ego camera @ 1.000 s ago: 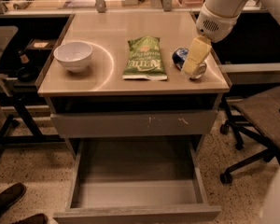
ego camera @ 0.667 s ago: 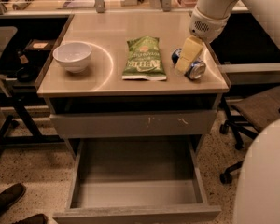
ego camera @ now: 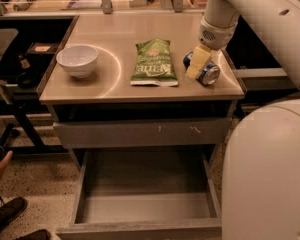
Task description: Place pepsi can into middle drawer
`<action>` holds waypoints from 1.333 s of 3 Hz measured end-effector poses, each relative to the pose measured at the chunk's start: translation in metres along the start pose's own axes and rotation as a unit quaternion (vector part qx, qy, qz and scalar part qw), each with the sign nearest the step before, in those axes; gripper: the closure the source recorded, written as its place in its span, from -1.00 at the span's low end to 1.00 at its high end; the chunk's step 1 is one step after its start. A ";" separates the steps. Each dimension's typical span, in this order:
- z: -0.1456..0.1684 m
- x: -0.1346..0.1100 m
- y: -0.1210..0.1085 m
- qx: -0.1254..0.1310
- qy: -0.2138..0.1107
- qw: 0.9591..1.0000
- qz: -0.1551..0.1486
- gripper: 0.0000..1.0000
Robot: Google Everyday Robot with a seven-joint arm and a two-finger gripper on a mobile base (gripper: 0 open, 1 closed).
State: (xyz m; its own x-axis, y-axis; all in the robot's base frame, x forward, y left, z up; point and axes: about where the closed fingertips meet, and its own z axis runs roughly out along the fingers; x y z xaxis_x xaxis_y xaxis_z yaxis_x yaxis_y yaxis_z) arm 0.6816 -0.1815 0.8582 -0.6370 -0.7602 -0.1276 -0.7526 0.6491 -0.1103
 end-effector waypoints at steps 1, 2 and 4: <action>0.021 0.006 -0.015 0.010 0.019 1.000 0.011 -1.00; 0.036 0.013 -0.030 0.020 0.035 0.999 0.021 -1.00; 0.039 0.012 -0.031 0.021 0.034 0.999 0.021 -0.21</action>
Offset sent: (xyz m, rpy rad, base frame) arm 0.0236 -0.0490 -0.0447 -0.1166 0.0427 -0.0896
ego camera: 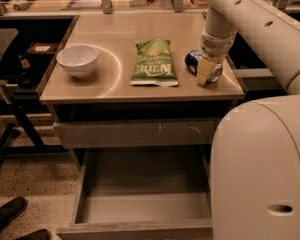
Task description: Place pepsi can into middle drawer
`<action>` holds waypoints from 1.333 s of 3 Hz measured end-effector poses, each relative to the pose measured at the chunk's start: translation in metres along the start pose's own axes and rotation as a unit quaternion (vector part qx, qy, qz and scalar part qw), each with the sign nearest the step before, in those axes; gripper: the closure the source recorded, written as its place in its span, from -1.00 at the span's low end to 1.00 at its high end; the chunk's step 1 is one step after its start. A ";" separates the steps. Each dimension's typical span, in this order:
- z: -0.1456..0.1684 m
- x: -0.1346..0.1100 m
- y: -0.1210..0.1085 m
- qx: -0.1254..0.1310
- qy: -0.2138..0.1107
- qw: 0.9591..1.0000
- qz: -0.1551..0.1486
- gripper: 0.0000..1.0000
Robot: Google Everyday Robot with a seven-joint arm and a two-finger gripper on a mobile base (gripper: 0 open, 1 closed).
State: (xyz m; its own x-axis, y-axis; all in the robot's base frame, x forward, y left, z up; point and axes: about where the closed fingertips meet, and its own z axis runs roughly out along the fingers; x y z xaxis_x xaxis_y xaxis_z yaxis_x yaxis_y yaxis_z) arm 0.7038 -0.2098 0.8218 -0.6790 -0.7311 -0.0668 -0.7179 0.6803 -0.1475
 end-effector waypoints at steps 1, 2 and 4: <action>0.000 0.000 0.000 0.000 0.000 1.000 0.000 0.25; 0.000 0.000 0.000 0.000 0.000 1.000 0.000 0.72; -0.012 0.006 -0.007 -0.007 -0.039 0.999 -0.010 1.00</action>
Offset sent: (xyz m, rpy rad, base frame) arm 0.0000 0.0000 0.0000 0.0000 0.0000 0.0000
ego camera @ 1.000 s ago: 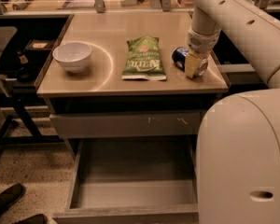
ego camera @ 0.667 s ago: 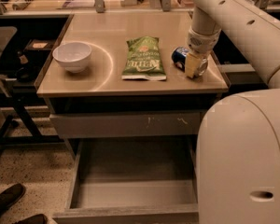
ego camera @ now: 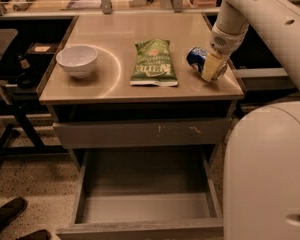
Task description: Place pepsi can into middle drawer
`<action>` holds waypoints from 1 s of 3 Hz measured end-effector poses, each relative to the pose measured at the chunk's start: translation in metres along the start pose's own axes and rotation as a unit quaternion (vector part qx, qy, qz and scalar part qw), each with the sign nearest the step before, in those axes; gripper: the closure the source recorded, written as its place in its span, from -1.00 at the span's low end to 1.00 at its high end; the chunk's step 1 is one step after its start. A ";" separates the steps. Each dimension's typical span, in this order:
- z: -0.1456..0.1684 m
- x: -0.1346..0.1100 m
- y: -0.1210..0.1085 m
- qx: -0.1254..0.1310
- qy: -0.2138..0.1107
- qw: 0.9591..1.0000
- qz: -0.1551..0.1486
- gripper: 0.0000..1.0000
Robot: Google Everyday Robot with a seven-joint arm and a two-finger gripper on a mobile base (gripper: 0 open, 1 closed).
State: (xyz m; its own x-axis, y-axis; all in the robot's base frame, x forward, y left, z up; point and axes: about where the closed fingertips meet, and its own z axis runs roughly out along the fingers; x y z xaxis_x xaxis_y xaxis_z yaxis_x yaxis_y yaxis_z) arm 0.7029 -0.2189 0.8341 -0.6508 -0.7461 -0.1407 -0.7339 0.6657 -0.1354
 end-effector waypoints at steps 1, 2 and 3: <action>-0.009 0.023 -0.001 -0.007 -0.019 1.000 0.014 1.00; -0.014 0.054 0.008 -0.015 -0.020 0.999 0.027 1.00; -0.016 0.093 0.031 -0.037 -0.011 0.998 0.046 1.00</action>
Offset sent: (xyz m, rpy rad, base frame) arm -0.0922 -0.0568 0.0007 0.0748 0.0276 -0.0745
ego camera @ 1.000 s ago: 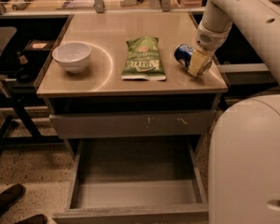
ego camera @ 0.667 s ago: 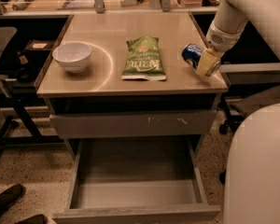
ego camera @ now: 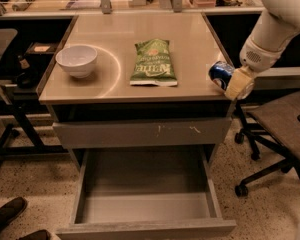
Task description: Place pepsi can into middle drawer
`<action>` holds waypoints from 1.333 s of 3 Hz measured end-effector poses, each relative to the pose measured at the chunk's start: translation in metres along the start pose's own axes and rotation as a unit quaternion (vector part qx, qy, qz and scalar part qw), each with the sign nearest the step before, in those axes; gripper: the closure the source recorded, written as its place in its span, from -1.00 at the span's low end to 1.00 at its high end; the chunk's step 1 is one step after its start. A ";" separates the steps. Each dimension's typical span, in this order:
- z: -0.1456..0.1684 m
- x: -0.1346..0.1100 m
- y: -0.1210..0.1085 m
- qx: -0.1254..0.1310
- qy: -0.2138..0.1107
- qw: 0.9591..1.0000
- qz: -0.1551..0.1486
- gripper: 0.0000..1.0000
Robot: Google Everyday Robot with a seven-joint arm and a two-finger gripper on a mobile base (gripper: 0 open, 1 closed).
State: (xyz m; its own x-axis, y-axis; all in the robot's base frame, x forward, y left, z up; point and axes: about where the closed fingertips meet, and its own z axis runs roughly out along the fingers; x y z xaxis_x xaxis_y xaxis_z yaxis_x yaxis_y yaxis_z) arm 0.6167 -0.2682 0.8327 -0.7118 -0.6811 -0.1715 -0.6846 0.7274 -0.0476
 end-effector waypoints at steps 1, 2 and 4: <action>0.006 0.002 0.001 -0.002 0.004 1.000 0.000 1.00; 0.005 0.002 0.001 -0.002 0.004 1.000 -0.001 1.00; -0.034 0.074 0.042 0.010 0.023 0.999 0.038 1.00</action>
Offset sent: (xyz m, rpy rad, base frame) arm -0.0175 -0.0093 0.0281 -0.0478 -0.0286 0.0164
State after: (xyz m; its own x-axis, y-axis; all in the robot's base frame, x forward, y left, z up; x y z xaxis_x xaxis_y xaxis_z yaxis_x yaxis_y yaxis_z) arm 0.5301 -0.2905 0.8515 -0.7687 -0.6262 -0.1304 -0.6248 0.7787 -0.0564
